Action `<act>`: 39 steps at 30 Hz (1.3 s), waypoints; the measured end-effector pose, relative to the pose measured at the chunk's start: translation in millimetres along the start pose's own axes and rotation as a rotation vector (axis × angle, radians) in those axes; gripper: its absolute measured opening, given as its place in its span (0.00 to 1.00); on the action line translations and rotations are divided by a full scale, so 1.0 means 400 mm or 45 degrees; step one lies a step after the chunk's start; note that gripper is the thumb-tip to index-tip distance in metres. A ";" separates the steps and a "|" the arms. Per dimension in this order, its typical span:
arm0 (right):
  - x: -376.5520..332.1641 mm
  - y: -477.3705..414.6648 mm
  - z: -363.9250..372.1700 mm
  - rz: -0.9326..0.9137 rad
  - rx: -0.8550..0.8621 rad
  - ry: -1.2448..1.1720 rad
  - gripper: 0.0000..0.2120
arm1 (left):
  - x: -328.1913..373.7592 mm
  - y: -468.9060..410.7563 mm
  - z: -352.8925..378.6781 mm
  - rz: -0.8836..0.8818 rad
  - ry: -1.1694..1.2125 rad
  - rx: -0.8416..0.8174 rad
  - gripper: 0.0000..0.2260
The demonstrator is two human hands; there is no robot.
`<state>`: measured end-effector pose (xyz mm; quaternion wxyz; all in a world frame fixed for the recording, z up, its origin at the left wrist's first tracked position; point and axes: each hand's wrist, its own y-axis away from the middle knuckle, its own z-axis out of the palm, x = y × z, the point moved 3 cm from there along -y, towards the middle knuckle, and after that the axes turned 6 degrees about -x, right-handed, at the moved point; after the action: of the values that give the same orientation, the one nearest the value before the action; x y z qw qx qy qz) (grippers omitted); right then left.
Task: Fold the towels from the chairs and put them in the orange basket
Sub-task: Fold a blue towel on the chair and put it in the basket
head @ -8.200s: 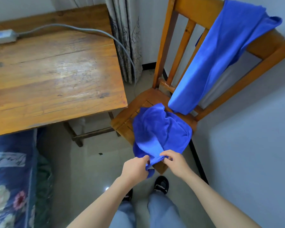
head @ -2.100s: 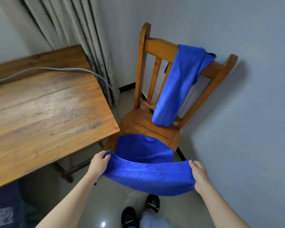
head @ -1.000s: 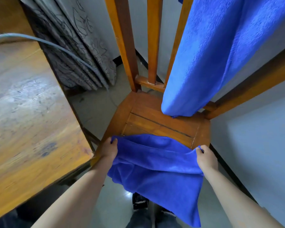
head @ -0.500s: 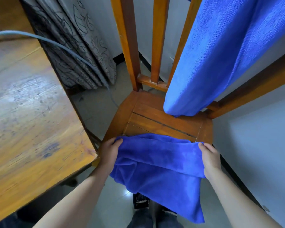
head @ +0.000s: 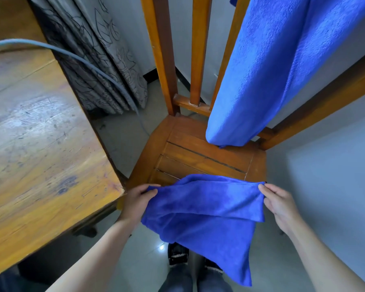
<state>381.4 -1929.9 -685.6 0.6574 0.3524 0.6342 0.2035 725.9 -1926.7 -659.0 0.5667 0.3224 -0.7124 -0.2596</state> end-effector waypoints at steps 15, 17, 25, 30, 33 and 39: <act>-0.010 0.073 -0.085 -0.144 0.203 -0.044 0.10 | 0.025 0.098 0.008 0.005 -0.544 -0.316 0.14; -0.028 0.098 -0.110 -0.159 0.224 -0.120 0.11 | 0.048 0.133 -0.006 0.218 -0.744 -0.254 0.12; -0.164 0.281 -0.167 -0.346 0.061 -0.128 0.27 | 0.142 0.336 -0.076 0.660 -0.681 -0.004 0.19; -0.320 0.429 -0.195 -0.611 -0.151 -0.018 0.16 | 0.253 0.477 -0.156 0.737 -0.158 0.030 0.28; -0.380 0.471 -0.203 -0.725 -0.165 0.060 0.28 | 0.318 0.526 -0.175 0.755 0.200 -0.034 0.20; -0.437 0.515 -0.195 -0.833 -0.247 -0.036 0.27 | 0.364 0.552 -0.200 0.792 0.564 -0.204 0.24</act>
<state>322.3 -1900.9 -412.3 0.7271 0.0689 0.6821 0.0362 745.5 -1891.5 -385.6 0.7819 0.0940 -0.6139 -0.0544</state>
